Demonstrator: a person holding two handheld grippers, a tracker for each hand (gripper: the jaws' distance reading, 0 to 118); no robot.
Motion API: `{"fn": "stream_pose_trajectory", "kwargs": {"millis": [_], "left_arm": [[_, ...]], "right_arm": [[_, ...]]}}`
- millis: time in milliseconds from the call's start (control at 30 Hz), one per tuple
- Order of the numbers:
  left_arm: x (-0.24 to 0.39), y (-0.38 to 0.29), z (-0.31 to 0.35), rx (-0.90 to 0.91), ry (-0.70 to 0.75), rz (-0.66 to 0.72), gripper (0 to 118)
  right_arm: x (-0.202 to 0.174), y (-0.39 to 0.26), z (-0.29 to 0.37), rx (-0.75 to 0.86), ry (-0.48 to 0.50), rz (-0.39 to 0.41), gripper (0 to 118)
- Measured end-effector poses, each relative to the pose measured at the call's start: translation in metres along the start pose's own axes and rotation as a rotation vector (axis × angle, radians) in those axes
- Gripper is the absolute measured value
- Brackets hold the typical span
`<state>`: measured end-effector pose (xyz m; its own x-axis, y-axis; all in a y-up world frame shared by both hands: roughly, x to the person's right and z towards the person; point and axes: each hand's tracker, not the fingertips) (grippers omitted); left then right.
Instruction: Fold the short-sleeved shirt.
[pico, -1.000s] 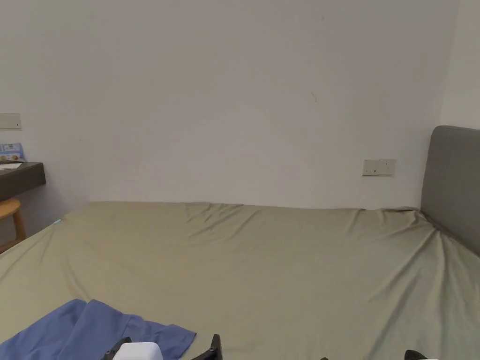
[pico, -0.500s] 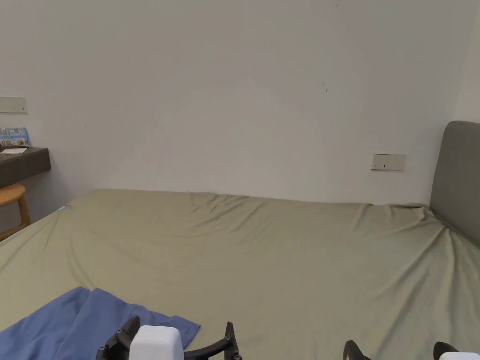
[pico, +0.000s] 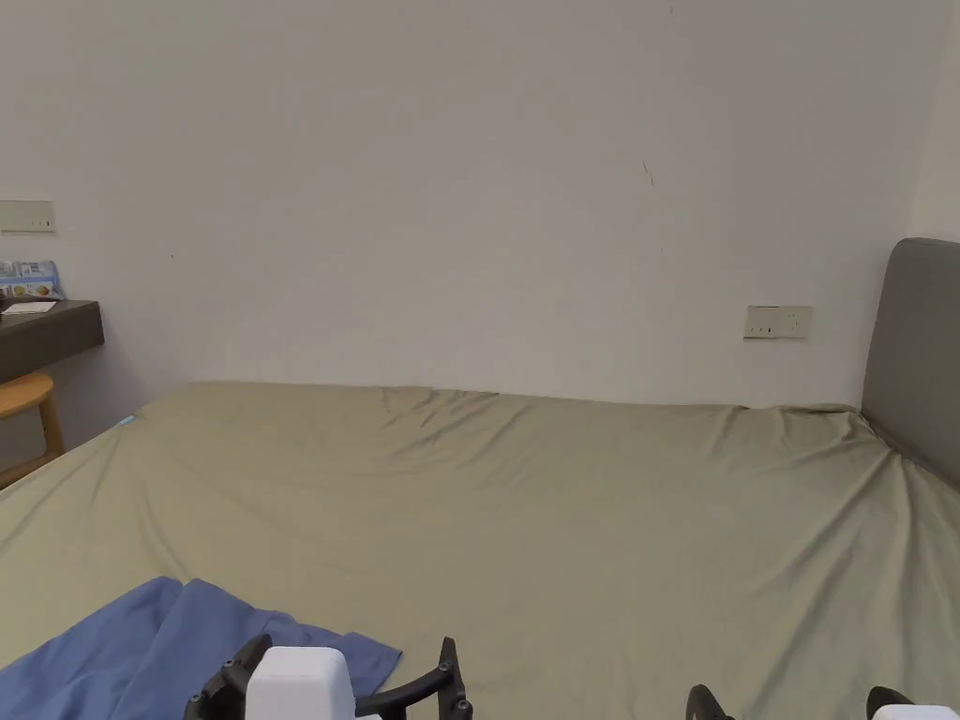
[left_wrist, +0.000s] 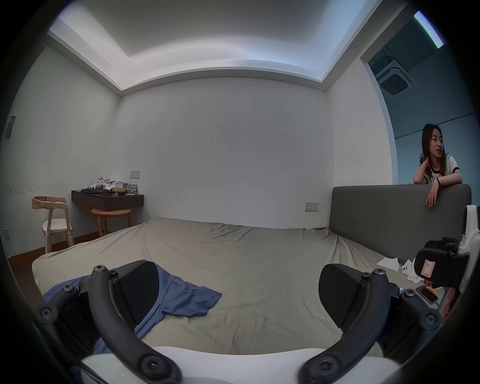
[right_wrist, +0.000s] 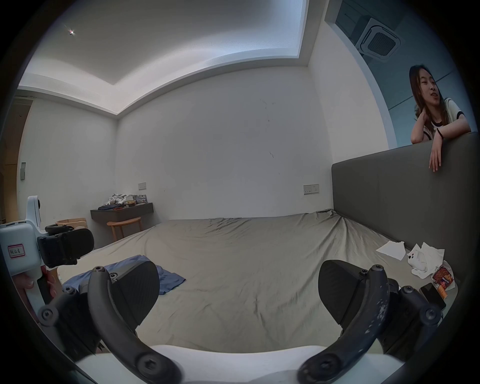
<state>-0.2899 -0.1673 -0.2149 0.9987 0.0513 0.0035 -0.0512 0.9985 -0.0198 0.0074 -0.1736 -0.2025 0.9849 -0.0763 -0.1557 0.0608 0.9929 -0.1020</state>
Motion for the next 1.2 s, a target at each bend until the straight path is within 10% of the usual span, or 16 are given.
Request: {"fn": "stream_pose_trajectory", "kwargs": {"millis": [400, 467, 500, 533, 567, 867, 1133, 1200], "left_arm": [[0.000, 0.003, 0.006, 0.043, 0.008, -0.016, 111], [0.001, 0.002, 0.005, 0.053, 0.064, -0.057, 59], [0.002, 0.001, 0.003, 0.051, 0.092, -0.065, 5], [0.002, 0.001, 0.004, 0.058, 0.099, -0.040, 0], [-0.002, 0.002, 0.005, 0.037, 0.059, -0.012, 0], [-0.012, 0.000, 0.014, 0.036, 0.042, -0.008, 0], [-0.091, -0.001, 0.066, 0.023, 0.301, -0.054, 0], [-0.117, 0.000, 0.086, 0.015, 0.378, -0.041, 0]], "right_arm": [[0.003, 0.001, 0.005, 0.011, 0.010, 0.017, 118], [0.003, 0.000, 0.007, 0.023, 0.016, 0.023, 93], [0.002, 0.000, 0.008, 0.025, 0.004, 0.035, 57], [0.002, -0.001, 0.007, 0.019, -0.045, 0.063, 19], [0.001, 0.000, 0.008, 0.028, -0.067, 0.083, 2], [-0.004, 0.006, 0.011, 0.003, -0.044, 0.080, 1], [-0.040, -0.008, -0.003, -0.007, 0.226, 0.106, 1], [-0.109, 0.000, -0.022, -0.022, 0.341, 0.102, 1]]}}
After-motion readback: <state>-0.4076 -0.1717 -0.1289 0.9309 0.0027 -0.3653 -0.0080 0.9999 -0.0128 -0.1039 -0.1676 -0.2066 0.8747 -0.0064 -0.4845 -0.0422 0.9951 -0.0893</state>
